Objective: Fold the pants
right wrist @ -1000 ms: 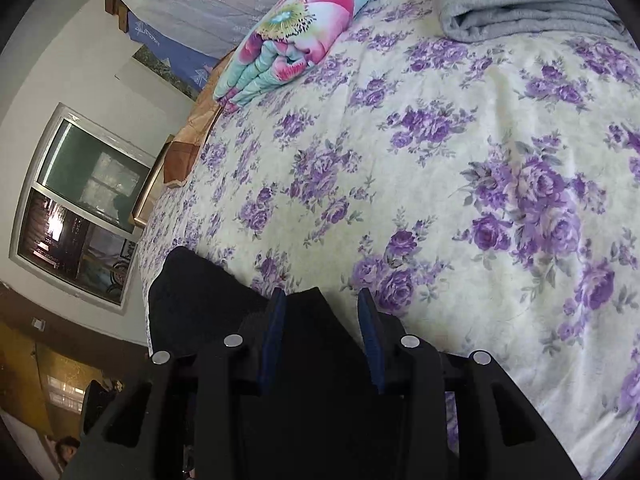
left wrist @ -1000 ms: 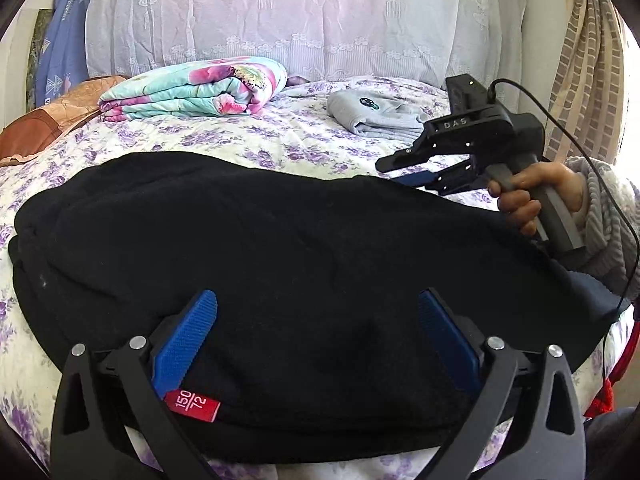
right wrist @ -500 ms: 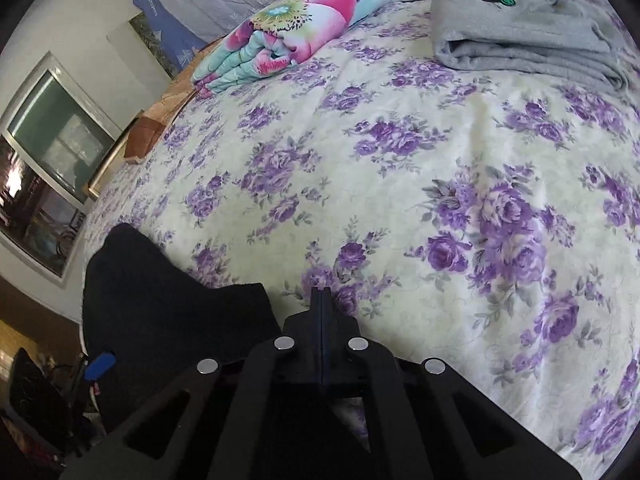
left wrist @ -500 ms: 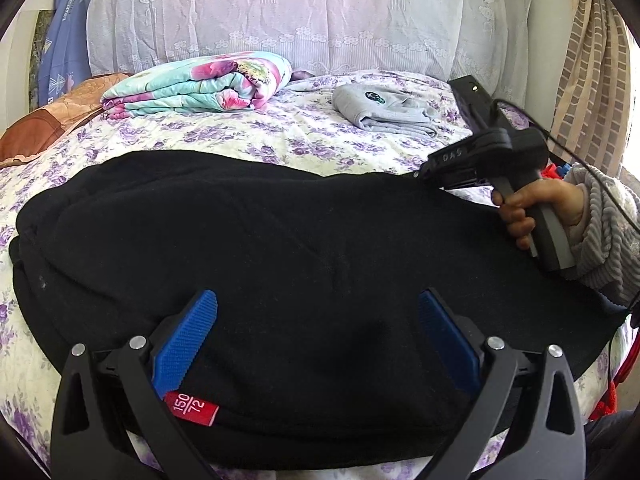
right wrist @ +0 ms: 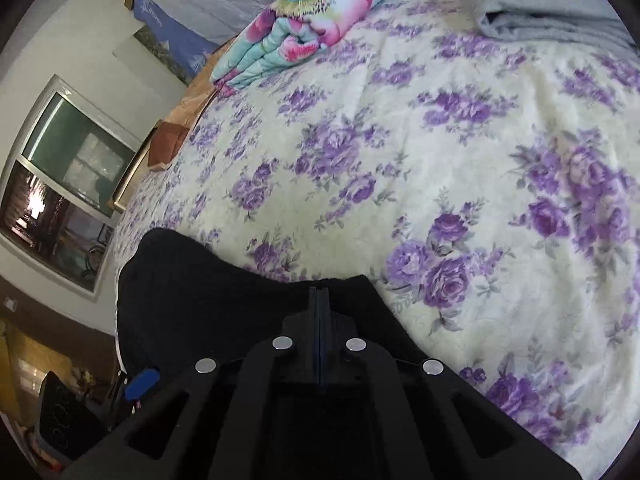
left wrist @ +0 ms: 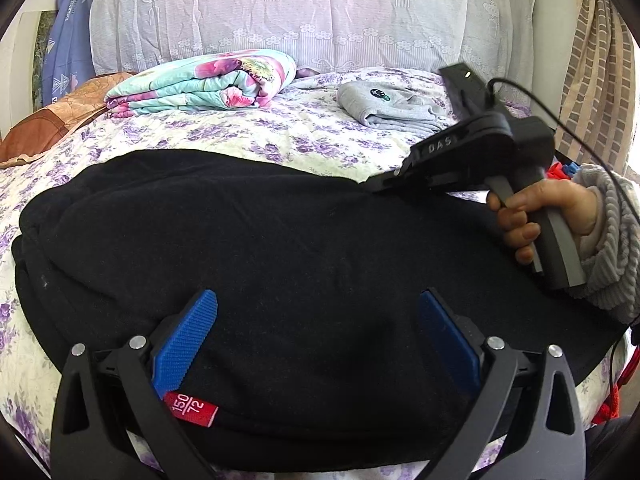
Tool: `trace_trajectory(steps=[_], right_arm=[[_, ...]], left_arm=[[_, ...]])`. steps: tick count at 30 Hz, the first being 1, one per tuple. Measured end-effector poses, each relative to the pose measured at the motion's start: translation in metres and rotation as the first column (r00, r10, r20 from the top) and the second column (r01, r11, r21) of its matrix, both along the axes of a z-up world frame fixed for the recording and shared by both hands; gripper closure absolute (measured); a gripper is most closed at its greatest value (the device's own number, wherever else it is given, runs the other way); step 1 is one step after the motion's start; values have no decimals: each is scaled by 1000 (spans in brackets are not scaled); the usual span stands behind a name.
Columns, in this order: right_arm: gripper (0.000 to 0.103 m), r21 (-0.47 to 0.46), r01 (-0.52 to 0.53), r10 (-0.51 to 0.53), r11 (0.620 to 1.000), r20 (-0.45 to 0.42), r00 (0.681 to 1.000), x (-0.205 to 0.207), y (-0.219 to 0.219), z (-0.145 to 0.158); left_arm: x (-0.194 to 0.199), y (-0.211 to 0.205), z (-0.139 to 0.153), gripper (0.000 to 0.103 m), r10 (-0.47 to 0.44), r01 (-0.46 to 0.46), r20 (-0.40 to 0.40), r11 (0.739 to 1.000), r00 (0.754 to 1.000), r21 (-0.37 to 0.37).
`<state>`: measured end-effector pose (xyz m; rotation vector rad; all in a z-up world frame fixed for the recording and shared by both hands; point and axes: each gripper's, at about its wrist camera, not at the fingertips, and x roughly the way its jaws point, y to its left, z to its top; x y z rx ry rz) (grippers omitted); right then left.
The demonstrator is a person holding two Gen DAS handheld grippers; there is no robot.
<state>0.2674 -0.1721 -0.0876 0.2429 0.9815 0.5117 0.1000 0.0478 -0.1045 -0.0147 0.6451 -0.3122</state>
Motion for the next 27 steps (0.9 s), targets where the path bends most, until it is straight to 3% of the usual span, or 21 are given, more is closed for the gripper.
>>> trace_trajectory(steps=[1,2,4,5,7,9,11,12,14,17,21,24,27], right_arm=[[98,-34,-2,5,999,65,998,-8,5,10],[98,-17,-25,26,1000,69,997,-10,7,13],[98,27,-62,62,998,-22,998,-6,11,2],[99,6,-59,59,998,-63,996,-1,13,-9],[103,28,-46,48,999,-78,996,4,7,-20],[103,28,37,-36,999,-39,999,-1,-6,-7],[89,7,104,-104,995,70,992,-19,-24,19],[66,35,116,-119,993,93,989,-29,-36,29],[36,114,159,-172,981,115,978,-60,-69,47],[36,212,188,-220,959,138,966,-116,-120,61],[36,330,285,-342,900,128,931,-204,-190,62],[36,346,406,-466,846,109,878,-272,-237,60],[35,369,543,-598,755,45,801,-339,-289,57]], left_arm=[[0,0,0,5,1,-1,0,1000,1000,2],[1,0,0,5,2,-2,-1,1000,1000,2],[1,0,0,5,4,-4,-1,1000,1000,2],[1,-1,0,5,5,-5,-2,1000,1000,4],[1,-2,0,5,7,-7,-3,1000,1000,9],[1,-2,0,5,11,-11,-3,1000,1000,12],[0,-2,0,5,14,-14,-1,1000,1000,14],[0,-2,0,5,14,-14,-1,1000,1000,15],[-1,-1,0,5,15,-15,1,1000,1000,13],[-2,-1,0,5,15,-15,4,1000,1000,11],[-2,-1,1,5,14,-15,7,1000,1000,8],[-3,-2,1,5,21,-21,10,1000,1000,15],[-5,-4,1,5,29,-30,11,999,1000,33]])
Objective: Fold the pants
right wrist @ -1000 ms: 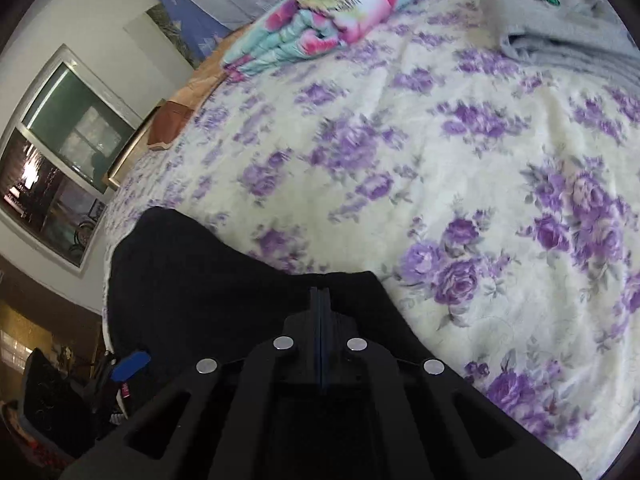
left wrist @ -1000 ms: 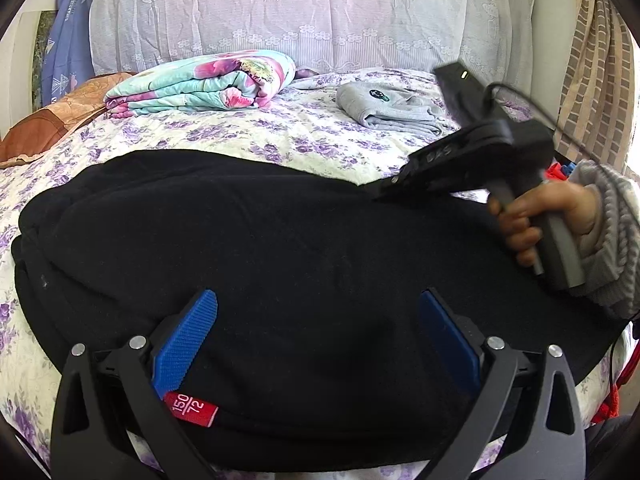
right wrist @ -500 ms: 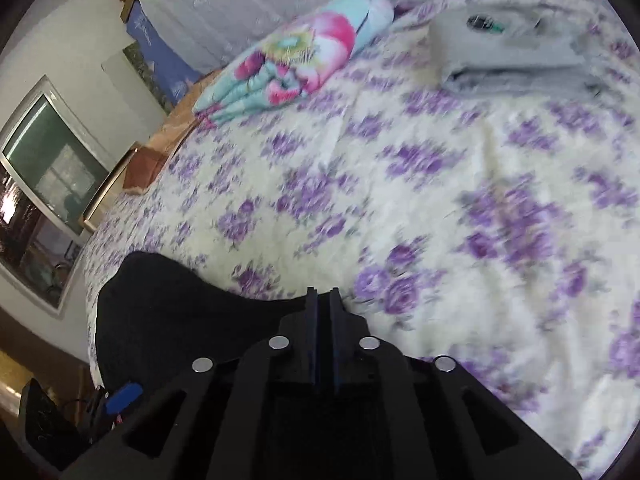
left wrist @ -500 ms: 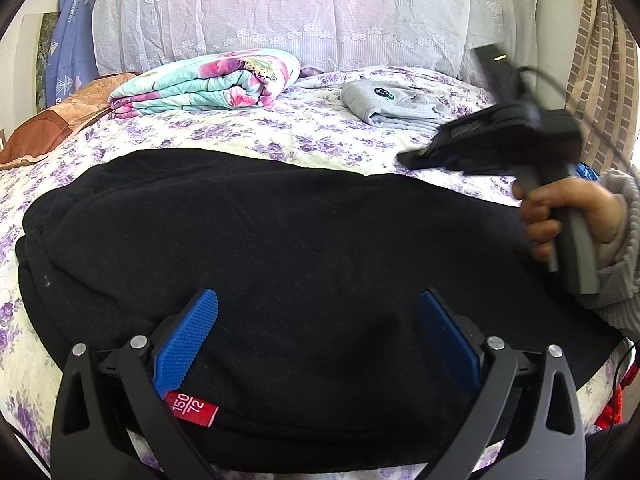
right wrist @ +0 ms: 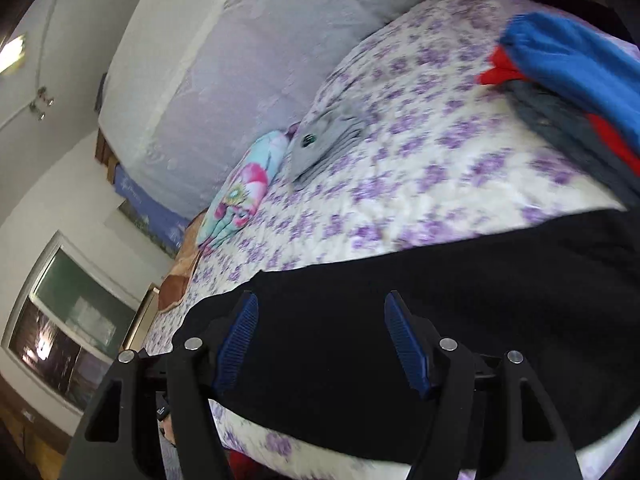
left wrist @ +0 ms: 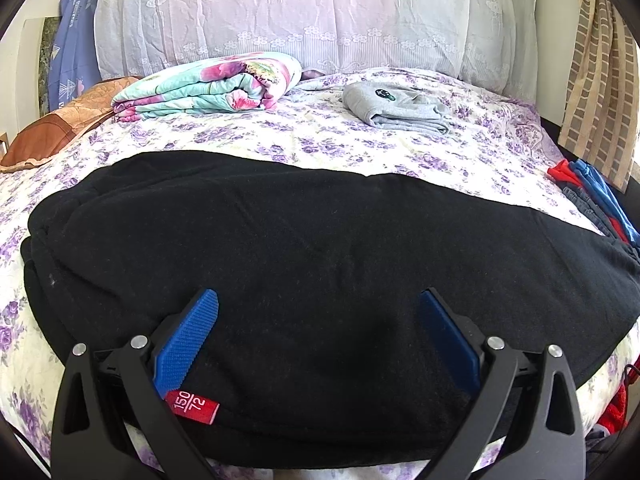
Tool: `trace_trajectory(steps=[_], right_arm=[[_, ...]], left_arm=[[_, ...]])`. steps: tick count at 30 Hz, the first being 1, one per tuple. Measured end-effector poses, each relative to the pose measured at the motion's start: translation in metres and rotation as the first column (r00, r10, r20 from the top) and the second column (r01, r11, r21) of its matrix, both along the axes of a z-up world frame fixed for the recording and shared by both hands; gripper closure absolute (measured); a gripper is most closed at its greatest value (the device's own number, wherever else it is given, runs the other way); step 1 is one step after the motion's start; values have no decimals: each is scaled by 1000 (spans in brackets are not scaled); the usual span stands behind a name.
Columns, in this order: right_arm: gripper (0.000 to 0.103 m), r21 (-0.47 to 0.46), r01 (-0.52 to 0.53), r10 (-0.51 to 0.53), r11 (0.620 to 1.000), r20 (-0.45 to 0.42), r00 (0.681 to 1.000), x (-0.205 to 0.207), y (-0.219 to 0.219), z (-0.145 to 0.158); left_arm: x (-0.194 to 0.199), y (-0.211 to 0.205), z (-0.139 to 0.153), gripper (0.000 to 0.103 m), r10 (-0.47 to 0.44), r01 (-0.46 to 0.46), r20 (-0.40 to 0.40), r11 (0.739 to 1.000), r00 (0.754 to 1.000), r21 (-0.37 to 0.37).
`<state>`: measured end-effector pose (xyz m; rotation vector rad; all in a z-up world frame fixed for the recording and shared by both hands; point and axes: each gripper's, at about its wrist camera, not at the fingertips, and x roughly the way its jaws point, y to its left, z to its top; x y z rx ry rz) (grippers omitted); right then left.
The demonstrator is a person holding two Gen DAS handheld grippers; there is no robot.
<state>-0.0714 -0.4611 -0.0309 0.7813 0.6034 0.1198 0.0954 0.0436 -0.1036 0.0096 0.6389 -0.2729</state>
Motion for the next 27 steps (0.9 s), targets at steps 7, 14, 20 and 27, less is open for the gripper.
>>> trace_trajectory(steps=[7,14,20,27], right_arm=[[30,161,200,-192,966,-67,979,-66,-78,-15],[30,135,283,-250,950,-218,943,-83,-94,-45],[32,123,305,-284,944,-166,944,-71,-91,-70],[41,-8,356,-357,934,-37,934,-60,-79,-71]], left_arm=[[-4,-6,1,5,61,-61,-7,997,998,38],[-6,-9,1,5,90,-88,-10,993,996,80],[-7,-10,1,5,91,-90,-5,992,996,88],[-8,-10,1,5,89,-88,-4,993,996,82]])
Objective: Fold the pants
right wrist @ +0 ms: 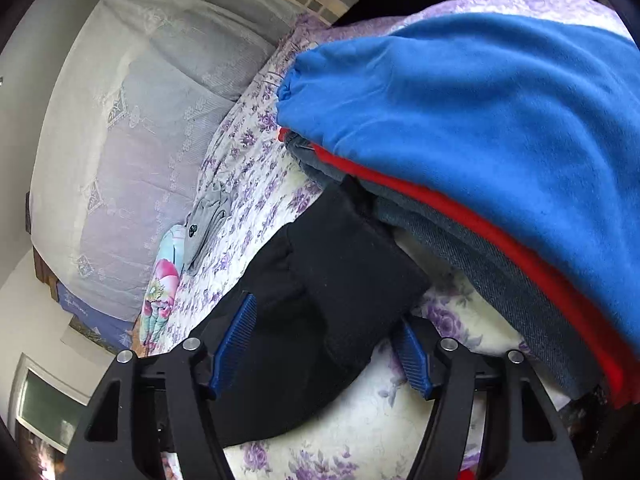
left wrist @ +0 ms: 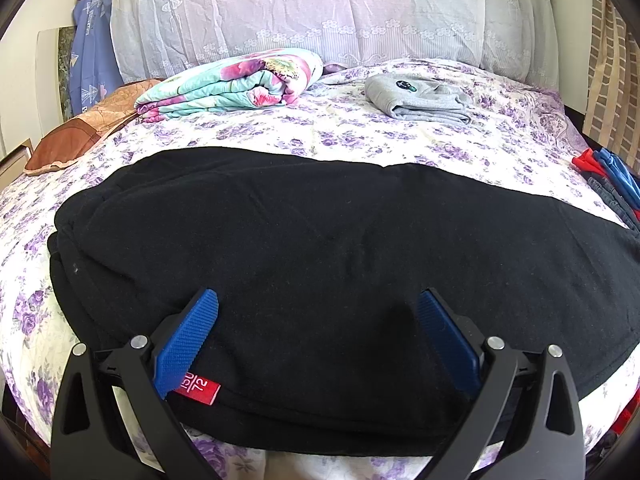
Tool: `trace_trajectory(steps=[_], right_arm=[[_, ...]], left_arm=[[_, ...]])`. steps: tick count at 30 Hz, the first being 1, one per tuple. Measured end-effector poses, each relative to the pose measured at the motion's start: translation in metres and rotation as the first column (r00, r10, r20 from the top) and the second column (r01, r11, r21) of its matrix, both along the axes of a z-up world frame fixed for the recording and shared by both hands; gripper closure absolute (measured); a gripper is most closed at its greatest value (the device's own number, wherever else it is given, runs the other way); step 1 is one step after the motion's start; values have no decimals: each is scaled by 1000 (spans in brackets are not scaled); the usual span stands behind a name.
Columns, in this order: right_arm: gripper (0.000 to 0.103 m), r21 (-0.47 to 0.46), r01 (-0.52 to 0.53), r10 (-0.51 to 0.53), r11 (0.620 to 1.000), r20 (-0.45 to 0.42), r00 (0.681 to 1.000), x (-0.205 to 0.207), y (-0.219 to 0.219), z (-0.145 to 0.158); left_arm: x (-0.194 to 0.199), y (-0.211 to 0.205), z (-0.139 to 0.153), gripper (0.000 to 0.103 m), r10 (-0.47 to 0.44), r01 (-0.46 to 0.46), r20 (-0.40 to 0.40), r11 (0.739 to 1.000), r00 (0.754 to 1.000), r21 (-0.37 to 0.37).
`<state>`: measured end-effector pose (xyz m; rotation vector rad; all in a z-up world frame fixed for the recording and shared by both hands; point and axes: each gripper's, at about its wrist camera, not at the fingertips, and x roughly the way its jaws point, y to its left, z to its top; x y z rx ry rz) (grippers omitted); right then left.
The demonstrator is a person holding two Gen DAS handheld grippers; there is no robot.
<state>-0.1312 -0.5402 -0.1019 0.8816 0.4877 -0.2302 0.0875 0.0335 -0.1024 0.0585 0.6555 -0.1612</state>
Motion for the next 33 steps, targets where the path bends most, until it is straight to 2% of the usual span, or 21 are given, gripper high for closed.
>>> trace_trajectory(steps=[1,2,3,5,6,10,13,16,19,21,24,26,28,30,33], right_arm=[[45,-43,0,0,999,-3,1000,1,2,0],[54,-67,4,-4,998,2,1000,1,3,0],[68,-74,12,-11,997,15,1000,0,1,-2],[79,-32,21,-19,999,50,999,-2,-6,-7],[82,-30,25,-24,999,51,998,-2,-6,-6],[84,-123,21,-9,992,92,996,3,10,23],[84,-191,-2,33,982,164,986,12,29,55],[84,-286,-64,121,956,187,975,39,62,85],[85,-373,-173,245,912,156,957,80,106,107],[85,-443,-247,327,862,111,939,109,143,114],[85,-546,-381,453,746,-2,891,154,212,112],[85,-609,-467,519,641,-105,848,179,261,99],[86,-678,-538,552,501,-228,802,198,310,74],[86,-707,-601,569,373,-338,750,207,353,49],[86,-727,-636,551,259,-430,715,204,392,29]], left_arm=[[0,1,0,5,-1,1,0,1000,1000,-5],[-1,2,1,5,-2,2,1,1000,1000,-13],[-1,3,2,5,-4,4,0,1000,1000,-25],[-3,8,5,5,-9,8,-3,999,1000,-54],[-3,10,6,5,-8,8,-4,997,1000,-71],[-7,29,20,5,14,-16,-13,982,1000,-190],[-11,48,34,5,73,-69,8,973,997,-219],[-16,74,48,5,162,-151,33,964,986,-220],[-20,108,58,5,224,-204,40,937,974,-284],[-23,131,62,5,264,-240,35,917,964,-320],[-26,157,64,5,319,-290,28,891,947,-349],[-28,168,64,5,341,-311,21,878,940,-363],[-33,177,64,5,345,-314,21,875,938,-368],[-34,180,63,5,345,-312,26,877,938,-366],[-36,183,62,5,342,-309,30,879,939,-362]])
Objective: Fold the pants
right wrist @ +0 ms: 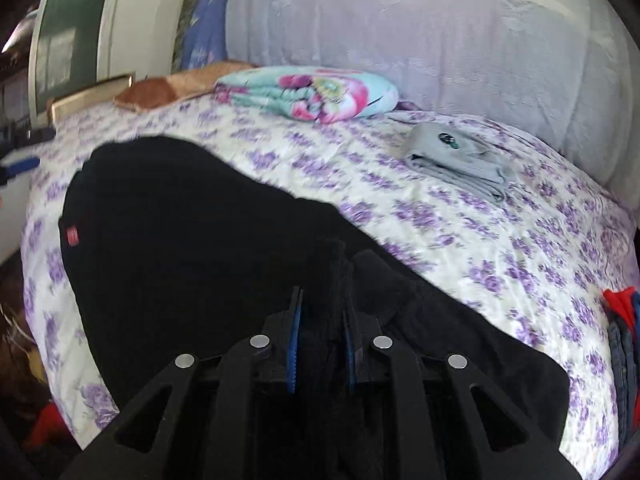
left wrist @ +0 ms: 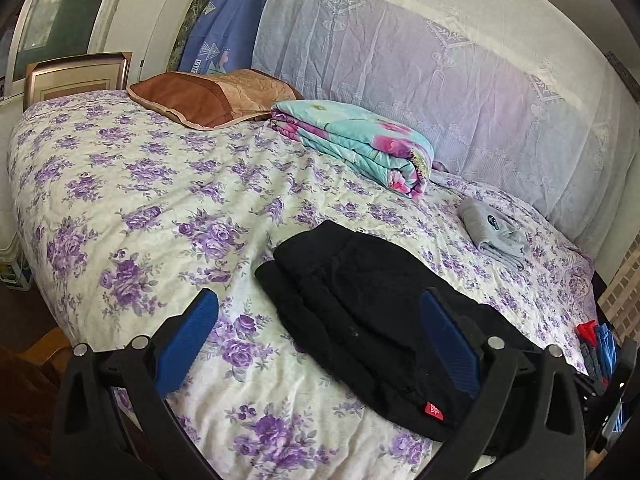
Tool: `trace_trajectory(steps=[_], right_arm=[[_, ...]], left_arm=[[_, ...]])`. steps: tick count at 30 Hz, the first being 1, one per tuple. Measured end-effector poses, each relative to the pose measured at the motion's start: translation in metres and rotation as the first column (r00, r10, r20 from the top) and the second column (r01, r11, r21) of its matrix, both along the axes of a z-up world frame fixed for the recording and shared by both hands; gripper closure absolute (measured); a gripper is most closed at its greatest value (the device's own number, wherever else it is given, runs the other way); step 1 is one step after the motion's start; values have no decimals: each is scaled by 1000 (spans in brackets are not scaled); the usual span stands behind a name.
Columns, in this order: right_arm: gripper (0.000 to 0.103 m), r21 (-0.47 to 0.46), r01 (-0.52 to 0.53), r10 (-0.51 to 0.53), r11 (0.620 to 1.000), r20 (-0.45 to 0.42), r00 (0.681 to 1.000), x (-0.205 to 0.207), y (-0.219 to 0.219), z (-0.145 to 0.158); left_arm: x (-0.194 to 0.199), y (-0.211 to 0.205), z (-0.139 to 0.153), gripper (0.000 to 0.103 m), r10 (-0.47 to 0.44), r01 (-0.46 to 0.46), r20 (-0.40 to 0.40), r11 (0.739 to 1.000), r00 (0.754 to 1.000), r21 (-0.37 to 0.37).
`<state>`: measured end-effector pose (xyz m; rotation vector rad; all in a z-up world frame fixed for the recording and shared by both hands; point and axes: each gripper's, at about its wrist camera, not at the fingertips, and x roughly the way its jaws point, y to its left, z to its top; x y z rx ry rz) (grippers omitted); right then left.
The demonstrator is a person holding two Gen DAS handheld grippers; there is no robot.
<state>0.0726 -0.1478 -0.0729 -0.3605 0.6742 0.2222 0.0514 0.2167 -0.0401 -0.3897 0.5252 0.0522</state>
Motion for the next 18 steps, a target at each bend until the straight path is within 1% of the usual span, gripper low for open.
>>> trace_trajectory(steps=[1,2,5,8,13,14,15,16,17,18], right_arm=[[86,-18,-4,4,1000,8,1000,-2,3,0],[86,-16,-5,5,1000,10,1000,-3,4,2],[86,14,0,0,1000,2,1000,0,5,6],[86,28,-10,9,1000,18,1000,1,8,10],[86,6,-49,49,999,1,999,0,21,2],[85,6,-60,60,998,-16,998,1,23,1],[78,21,-78,79,997,-49,996,1,23,-1],[70,55,-108,114,993,-103,988,2,22,-3],[46,93,-140,152,986,-142,978,-1,22,-3],[34,122,-160,176,980,-138,975,-7,20,1]], left_arm=[[0,0,-1,5,-5,5,0,1000,1000,1],[0,1,-2,5,-7,7,0,1000,1000,2],[3,1,-6,5,-10,10,-9,1000,1000,-3],[6,-1,-10,5,-18,17,-19,1000,1000,-6],[7,-4,-12,5,-22,22,-24,1000,999,3],[8,-4,-13,5,-22,22,-28,1000,999,2],[9,-4,-14,5,-23,23,-33,1000,999,1],[10,-4,-15,5,-23,23,-37,1000,999,-1],[11,-3,-17,5,-24,24,-41,1000,999,-3],[12,-3,-17,5,-26,26,-44,1000,999,-4]])
